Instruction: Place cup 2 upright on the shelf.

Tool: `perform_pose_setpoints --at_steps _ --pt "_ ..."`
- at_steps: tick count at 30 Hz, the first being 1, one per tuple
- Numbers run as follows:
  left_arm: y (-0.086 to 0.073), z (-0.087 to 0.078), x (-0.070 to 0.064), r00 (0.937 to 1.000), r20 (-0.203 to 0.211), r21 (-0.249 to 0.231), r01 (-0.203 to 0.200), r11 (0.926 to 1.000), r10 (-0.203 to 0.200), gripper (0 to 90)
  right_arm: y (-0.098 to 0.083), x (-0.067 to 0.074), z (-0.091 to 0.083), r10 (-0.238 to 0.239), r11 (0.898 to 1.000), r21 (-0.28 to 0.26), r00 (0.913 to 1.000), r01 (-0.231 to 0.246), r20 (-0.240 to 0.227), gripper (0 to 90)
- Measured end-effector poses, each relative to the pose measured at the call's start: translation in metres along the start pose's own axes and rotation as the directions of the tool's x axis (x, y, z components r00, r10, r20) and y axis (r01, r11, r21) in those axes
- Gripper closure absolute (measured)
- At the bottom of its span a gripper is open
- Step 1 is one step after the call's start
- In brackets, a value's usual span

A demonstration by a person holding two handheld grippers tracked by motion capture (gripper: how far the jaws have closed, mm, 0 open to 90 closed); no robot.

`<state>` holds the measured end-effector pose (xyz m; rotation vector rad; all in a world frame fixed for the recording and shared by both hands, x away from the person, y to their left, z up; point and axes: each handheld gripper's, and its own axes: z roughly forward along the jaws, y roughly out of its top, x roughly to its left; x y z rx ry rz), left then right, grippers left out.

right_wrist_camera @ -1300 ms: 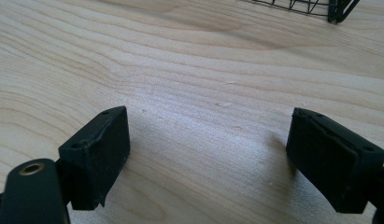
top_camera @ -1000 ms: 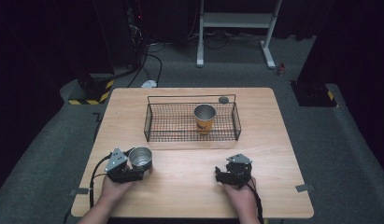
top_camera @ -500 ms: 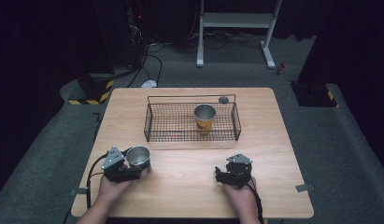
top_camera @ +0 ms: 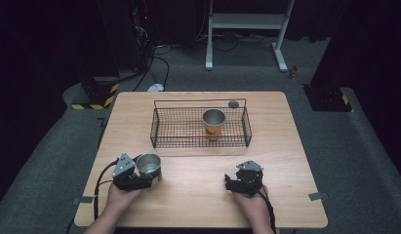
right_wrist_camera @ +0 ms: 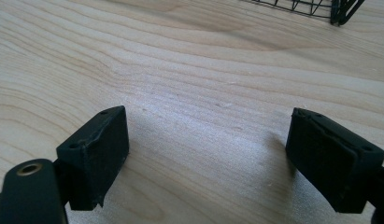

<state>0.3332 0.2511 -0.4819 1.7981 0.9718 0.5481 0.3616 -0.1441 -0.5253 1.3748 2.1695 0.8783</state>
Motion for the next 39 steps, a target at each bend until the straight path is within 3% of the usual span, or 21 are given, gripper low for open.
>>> perform_pose_setpoints --at_steps 7,11,13,19,25,33,39 --pt "0.007 0.009 -0.008 0.9994 -0.02 0.038 -0.027 0.9989 0.027 14.9 -0.001 -0.004 -0.001 -0.019 1.0 0.001 0.9996 0.019 -0.021 13.4" --pt "0.016 0.014 -0.011 0.9999 -0.012 0.021 -0.002 0.9998 0.002 14.9 -0.003 -0.004 -0.003 -0.014 1.0 0.0 0.9998 0.014 -0.015 13.4" --pt "0.021 0.016 -0.011 0.9998 -0.022 0.016 -0.002 0.9999 0.003 14.9 -0.004 -0.003 -0.004 -0.012 1.0 0.002 0.9998 0.012 -0.015 13.5" --pt "0.032 0.02 -0.01 0.9978 -0.049 -0.007 0.044 0.999 -0.045 14.9 -0.004 -0.004 -0.004 -0.021 1.0 0.002 0.9996 0.021 -0.02 13.4" --pt "0.04 0.018 -0.011 0.997 -0.071 -0.007 0.032 0.9995 -0.033 15.0 -0.005 -0.005 -0.005 -0.031 1.0 0.003 0.9989 0.031 -0.036 12.9" --pt "0.049 0.016 -0.009 0.998 -0.06 -0.037 0.015 0.9992 -0.017 14.9 -0.005 -0.005 -0.005 -0.03 1.0 0.003 0.999 0.03 -0.034 12.8" --pt "0.057 0.017 -0.008 0.9987 -0.051 -0.031 -0.003 0.9995 0.002 15.0 -0.005 -0.005 -0.005 -0.029 1.0 0.003 0.999 0.029 -0.035 12.8"
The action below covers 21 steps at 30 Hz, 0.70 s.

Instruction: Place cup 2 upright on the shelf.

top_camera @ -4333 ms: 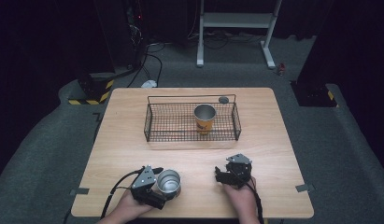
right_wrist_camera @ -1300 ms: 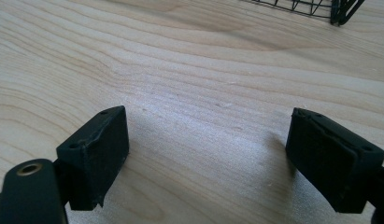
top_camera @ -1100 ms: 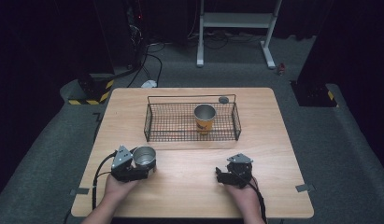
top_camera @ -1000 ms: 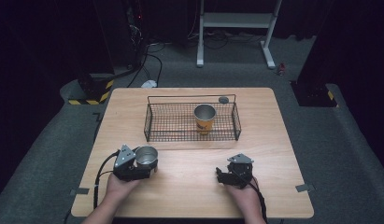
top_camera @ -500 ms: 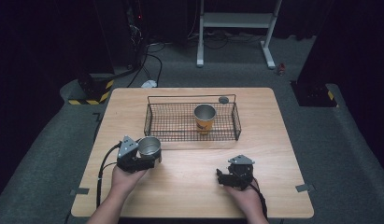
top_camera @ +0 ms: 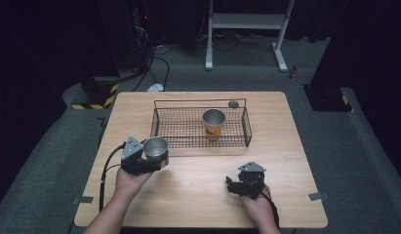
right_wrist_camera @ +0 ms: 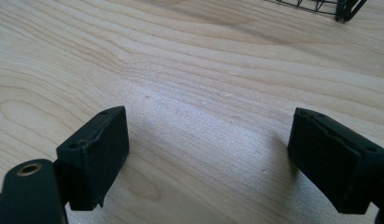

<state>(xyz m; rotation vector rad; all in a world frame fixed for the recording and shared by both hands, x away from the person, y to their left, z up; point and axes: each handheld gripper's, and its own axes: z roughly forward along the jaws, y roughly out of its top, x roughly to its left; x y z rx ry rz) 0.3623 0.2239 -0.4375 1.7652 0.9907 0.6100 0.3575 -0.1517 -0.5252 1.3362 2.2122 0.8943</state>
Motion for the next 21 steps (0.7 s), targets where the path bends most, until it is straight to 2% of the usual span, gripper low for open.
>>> perform_pose_setpoints --at_steps 21 --pt "0.027 0.005 -0.003 0.9999 0.017 -0.044 0.001 0.999 0.0 15.0 0.0 0.0 0.0 -0.002 1.0 0.0 1.0 0.002 -0.001 12.8"
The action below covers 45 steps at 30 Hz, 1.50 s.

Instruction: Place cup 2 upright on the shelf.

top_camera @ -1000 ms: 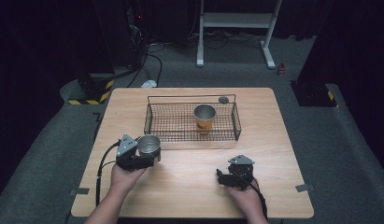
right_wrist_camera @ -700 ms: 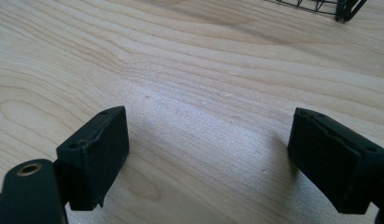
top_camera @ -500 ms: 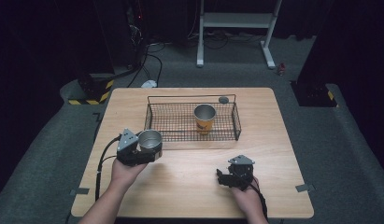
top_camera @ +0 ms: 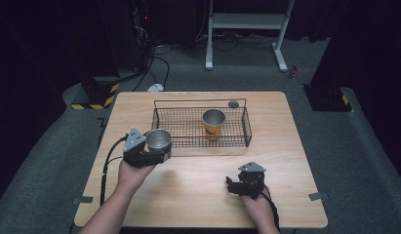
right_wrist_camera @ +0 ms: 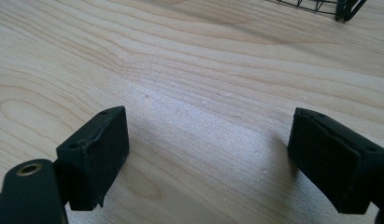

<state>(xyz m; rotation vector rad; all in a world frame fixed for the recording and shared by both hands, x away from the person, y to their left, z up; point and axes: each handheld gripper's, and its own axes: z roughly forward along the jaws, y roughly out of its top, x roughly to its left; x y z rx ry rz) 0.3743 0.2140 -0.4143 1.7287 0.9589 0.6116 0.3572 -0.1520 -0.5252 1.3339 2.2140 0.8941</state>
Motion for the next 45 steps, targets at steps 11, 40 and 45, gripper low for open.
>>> perform_pose_setpoints --at_steps 11,40,45 --pt "0.011 0.008 -0.002 1.0 -0.003 -0.001 -0.006 1.0 0.006 15.0 0.0 0.0 0.0 -0.001 1.0 0.0 1.0 0.001 0.0 12.8" --pt "0.027 0.052 0.025 0.9992 -0.036 0.016 0.018 0.9997 -0.017 15.0 0.0 0.0 0.0 0.002 1.0 0.0 1.0 -0.002 0.0 12.8" --pt "0.029 0.061 0.026 0.9992 -0.035 0.03 0.02 0.9993 -0.019 15.0 0.0 0.0 0.0 0.0 1.0 -0.001 1.0 0.0 -0.001 12.7"
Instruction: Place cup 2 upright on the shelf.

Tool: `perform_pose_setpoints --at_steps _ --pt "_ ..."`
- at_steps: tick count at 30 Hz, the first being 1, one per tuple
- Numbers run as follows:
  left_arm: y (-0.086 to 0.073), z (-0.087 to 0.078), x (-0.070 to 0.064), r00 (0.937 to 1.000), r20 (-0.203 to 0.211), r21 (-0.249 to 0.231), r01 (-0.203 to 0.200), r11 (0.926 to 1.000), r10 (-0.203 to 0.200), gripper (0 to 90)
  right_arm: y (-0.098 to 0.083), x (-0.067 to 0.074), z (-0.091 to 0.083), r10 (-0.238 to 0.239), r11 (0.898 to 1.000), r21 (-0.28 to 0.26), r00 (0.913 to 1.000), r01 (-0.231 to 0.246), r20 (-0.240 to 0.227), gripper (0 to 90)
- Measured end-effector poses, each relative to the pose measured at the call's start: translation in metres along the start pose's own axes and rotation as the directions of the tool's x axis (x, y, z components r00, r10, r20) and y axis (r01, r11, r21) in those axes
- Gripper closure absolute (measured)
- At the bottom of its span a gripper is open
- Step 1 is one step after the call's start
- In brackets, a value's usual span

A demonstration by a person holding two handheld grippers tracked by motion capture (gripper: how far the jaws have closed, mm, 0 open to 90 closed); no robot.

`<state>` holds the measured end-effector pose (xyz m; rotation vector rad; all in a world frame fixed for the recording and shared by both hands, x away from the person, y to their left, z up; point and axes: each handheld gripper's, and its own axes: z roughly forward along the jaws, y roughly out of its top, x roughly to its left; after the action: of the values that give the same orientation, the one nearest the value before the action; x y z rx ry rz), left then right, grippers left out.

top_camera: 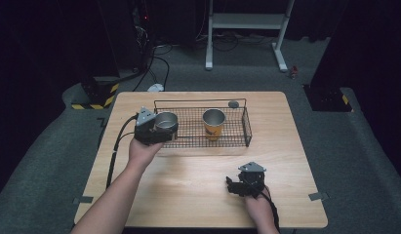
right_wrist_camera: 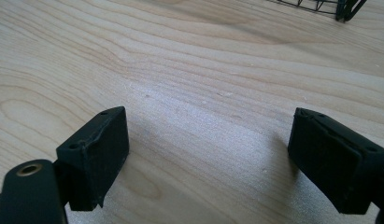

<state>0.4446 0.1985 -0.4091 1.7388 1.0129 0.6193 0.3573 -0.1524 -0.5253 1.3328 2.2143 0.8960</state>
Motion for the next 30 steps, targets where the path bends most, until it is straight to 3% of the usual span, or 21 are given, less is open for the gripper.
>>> perform_pose_setpoints --at_steps 17,30 --pt "0.005 0.023 0.01 0.9991 -0.028 0.049 0.032 0.9983 -0.031 15.0 0.0 -0.001 0.0 -0.006 1.0 -0.002 1.0 0.006 -0.005 12.6" --pt "0.014 0.037 0.013 0.9985 -0.048 0.062 0.029 0.9977 -0.026 15.0 0.0 -0.001 0.0 -0.006 1.0 -0.002 1.0 0.006 -0.005 12.6"
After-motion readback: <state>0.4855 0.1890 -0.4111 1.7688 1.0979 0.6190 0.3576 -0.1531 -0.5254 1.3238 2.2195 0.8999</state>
